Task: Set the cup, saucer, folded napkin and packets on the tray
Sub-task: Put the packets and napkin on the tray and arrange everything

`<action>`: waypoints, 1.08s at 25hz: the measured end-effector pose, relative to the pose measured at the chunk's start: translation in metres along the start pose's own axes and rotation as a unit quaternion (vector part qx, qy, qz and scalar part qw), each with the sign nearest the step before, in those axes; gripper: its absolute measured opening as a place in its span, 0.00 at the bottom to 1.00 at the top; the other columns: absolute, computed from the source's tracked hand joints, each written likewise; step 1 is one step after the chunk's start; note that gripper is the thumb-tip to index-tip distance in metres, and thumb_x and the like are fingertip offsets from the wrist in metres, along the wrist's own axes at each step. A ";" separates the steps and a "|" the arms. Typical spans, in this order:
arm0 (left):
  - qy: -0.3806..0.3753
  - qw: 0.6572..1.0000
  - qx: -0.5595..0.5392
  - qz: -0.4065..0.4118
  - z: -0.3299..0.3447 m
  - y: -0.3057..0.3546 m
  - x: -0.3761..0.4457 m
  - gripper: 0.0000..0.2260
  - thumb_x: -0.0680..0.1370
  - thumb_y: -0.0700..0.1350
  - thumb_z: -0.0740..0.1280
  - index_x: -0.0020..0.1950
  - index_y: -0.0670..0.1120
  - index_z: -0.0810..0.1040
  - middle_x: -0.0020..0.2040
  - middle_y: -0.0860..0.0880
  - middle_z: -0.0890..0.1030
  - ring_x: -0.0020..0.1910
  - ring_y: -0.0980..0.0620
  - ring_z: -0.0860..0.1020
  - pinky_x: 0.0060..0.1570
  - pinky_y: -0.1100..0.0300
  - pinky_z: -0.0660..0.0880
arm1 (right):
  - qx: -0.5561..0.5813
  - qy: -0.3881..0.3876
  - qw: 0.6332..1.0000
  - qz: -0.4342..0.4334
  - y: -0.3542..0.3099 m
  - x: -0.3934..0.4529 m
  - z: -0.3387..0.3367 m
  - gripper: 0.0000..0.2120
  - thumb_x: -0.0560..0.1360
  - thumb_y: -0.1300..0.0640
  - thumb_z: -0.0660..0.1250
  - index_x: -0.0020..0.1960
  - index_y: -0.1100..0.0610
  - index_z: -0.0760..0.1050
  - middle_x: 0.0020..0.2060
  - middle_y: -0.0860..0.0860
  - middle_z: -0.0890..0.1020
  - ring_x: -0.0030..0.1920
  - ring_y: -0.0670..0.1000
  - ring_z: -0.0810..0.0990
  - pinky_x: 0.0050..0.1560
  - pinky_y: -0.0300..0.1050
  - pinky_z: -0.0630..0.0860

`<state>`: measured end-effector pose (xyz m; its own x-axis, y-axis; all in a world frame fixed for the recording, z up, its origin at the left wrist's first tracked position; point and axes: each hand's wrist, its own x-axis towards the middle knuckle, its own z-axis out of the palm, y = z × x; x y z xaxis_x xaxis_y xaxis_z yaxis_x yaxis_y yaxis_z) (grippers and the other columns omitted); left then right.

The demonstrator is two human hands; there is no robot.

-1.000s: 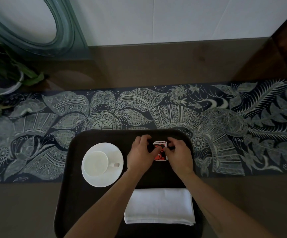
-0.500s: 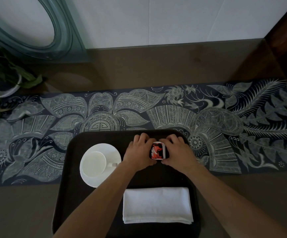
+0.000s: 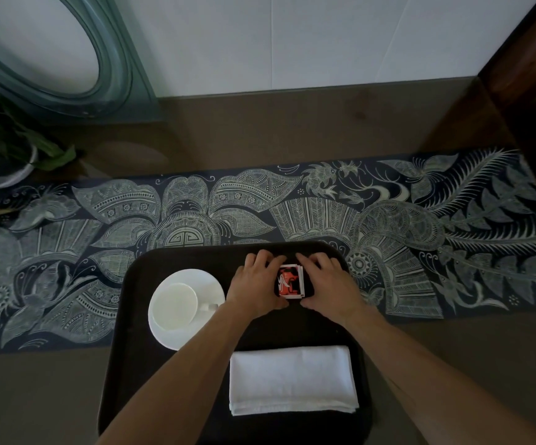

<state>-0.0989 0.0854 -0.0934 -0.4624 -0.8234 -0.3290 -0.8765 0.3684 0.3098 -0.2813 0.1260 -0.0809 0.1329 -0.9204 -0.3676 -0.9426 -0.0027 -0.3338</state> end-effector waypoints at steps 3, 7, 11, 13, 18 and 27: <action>0.001 1.000 0.008 -0.023 -0.004 0.005 -0.014 0.42 0.67 0.59 0.74 0.76 0.52 0.58 0.68 0.47 0.65 0.66 0.45 0.65 0.62 0.47 0.70 | -0.022 -0.007 0.999 0.040 -0.003 -0.015 -0.003 0.41 0.71 0.46 0.71 0.77 0.53 0.54 0.69 0.53 0.65 0.66 0.56 0.67 0.62 0.54 0.74; 0.013 0.998 0.030 -0.055 -0.008 0.016 -0.045 0.33 0.72 0.59 0.69 0.73 0.49 0.64 0.68 0.46 0.67 0.67 0.45 0.67 0.63 0.48 0.69 | -0.070 -0.005 0.996 0.055 -0.014 -0.041 -0.007 0.24 0.76 0.44 0.63 0.69 0.54 0.69 0.63 0.54 0.73 0.62 0.56 0.72 0.59 0.55 0.73; -0.012 0.997 0.015 -0.074 -0.004 0.029 -0.080 0.24 0.76 0.58 0.65 0.69 0.49 0.70 0.67 0.46 0.70 0.65 0.46 0.70 0.62 0.49 0.71 | -0.065 -0.017 0.997 0.038 -0.031 -0.065 -0.002 0.20 0.77 0.46 0.61 0.66 0.52 0.73 0.60 0.53 0.76 0.60 0.55 0.74 0.57 0.54 0.74; -0.013 0.996 0.010 -0.083 0.000 0.034 -0.100 0.22 0.77 0.58 0.64 0.68 0.50 0.71 0.65 0.46 0.72 0.63 0.46 0.71 0.60 0.50 0.72 | -0.060 -0.012 0.998 0.025 -0.037 -0.079 0.004 0.19 0.78 0.46 0.61 0.65 0.52 0.74 0.59 0.52 0.76 0.60 0.55 0.74 0.57 0.53 0.73; -0.014 0.992 0.013 -0.121 0.010 0.033 -0.149 0.21 0.77 0.58 0.63 0.68 0.50 0.72 0.64 0.47 0.73 0.63 0.47 0.72 0.61 0.50 0.71 | -0.057 0.001 0.998 0.001 -0.040 -0.114 0.014 0.18 0.79 0.47 0.59 0.64 0.53 0.74 0.59 0.52 0.77 0.59 0.55 0.74 0.57 0.53 0.72; -0.011 0.982 0.000 -0.189 0.009 0.012 -0.221 0.21 0.75 0.60 0.63 0.66 0.54 0.73 0.63 0.49 0.73 0.62 0.47 0.72 0.59 0.49 0.69 | -0.079 -0.006 0.996 -0.039 -0.054 -0.151 0.024 0.19 0.78 0.46 0.58 0.67 0.51 0.72 0.60 0.53 0.76 0.59 0.55 0.74 0.55 0.53 0.72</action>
<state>-0.0080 0.2756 -0.0248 -0.1069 -0.8919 -0.4393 -0.9860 0.0381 0.1625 -0.2427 0.2749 -0.0278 0.2108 -0.9103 -0.3563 -0.9654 -0.1365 -0.2223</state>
